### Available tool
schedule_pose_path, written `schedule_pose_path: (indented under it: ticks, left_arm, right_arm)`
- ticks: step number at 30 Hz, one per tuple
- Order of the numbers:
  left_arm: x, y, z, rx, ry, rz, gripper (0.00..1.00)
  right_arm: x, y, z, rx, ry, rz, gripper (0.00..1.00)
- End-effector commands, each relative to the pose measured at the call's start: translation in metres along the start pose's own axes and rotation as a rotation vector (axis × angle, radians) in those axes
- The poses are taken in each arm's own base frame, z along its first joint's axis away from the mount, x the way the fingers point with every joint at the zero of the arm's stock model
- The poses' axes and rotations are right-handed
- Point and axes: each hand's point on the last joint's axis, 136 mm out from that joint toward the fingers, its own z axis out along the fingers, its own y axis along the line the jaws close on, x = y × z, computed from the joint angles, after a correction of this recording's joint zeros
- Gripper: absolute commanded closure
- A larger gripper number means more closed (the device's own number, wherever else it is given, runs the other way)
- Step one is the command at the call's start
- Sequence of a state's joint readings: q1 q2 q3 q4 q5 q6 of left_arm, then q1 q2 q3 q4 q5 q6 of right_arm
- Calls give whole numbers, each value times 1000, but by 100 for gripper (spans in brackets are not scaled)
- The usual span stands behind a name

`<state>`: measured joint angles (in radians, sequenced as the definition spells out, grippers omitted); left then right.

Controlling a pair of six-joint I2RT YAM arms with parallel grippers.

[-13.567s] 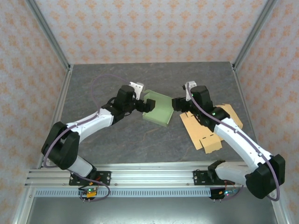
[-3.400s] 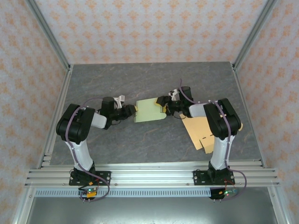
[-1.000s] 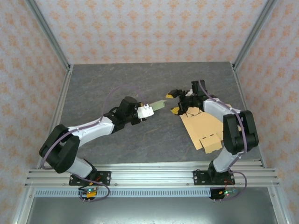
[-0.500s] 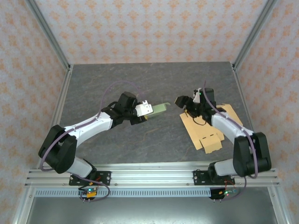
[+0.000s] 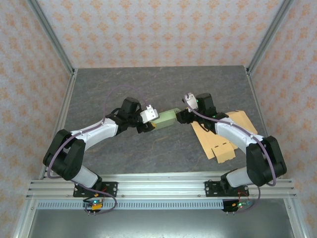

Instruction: Fold the paper box

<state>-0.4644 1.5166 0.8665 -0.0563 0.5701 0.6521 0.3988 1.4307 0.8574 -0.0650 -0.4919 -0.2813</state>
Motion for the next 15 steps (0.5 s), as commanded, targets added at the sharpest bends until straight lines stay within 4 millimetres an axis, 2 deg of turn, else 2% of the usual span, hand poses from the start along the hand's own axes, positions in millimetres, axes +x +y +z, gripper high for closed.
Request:
schedule_pose_path:
  ticks: [1, 4, 8, 15]
  left_arm:
    - [-5, -1, 1, 20, -13, 5, 53]
    - [-5, 0, 2, 20, -8, 2, 53]
    - [-5, 2, 3, 14, -1, -1, 52]
    - [-2, 10, 5, -19, 22, -14, 51]
  right_arm:
    - [-16, 1, 3, -12, 1, -140, 51]
    - [-21, -1, 8, -14, -4, -138, 57]
    - [-26, 2, 14, -39, -16, -121, 70]
    - [-21, 13, 18, -48, 54, -166, 78]
